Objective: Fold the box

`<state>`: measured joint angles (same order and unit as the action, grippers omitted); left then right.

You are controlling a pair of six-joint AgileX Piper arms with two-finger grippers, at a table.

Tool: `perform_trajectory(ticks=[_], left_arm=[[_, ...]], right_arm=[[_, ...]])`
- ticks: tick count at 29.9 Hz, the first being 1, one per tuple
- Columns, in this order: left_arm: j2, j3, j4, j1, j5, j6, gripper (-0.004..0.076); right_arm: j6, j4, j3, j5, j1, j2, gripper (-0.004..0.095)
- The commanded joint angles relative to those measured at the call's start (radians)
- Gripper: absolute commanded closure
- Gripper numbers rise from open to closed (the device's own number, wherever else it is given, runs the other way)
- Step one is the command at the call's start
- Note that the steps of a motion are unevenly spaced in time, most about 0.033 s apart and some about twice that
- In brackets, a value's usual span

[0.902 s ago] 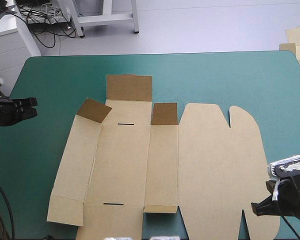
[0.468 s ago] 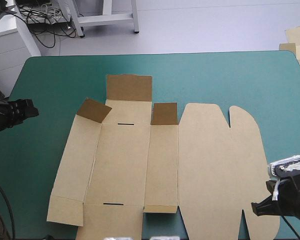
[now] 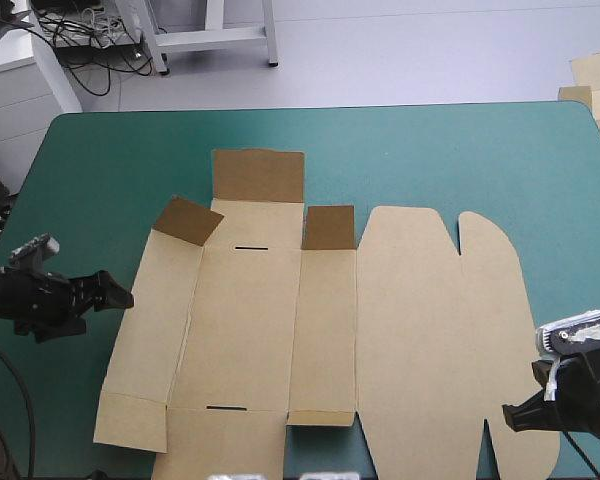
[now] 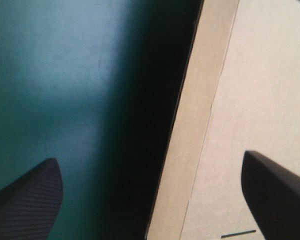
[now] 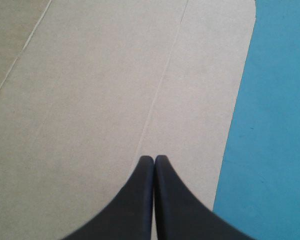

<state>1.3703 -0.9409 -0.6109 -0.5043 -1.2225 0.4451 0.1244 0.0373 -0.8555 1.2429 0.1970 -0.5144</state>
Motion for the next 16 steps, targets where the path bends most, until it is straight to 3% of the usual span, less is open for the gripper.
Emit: perform_trajectory(ticks=[1,16], left_arm=[[-0.027,0.056,-0.070,0.008,-0.069,0.043,0.0037],[-0.027,0.222,-0.100,0.100,-0.051,0.133,0.0038]], right_arm=[[0.007,-0.006,-0.024,-0.050,-0.009,-0.007,0.0928],[0.007,-0.006,-0.024,-0.026,-0.009,-0.007,0.0928]])
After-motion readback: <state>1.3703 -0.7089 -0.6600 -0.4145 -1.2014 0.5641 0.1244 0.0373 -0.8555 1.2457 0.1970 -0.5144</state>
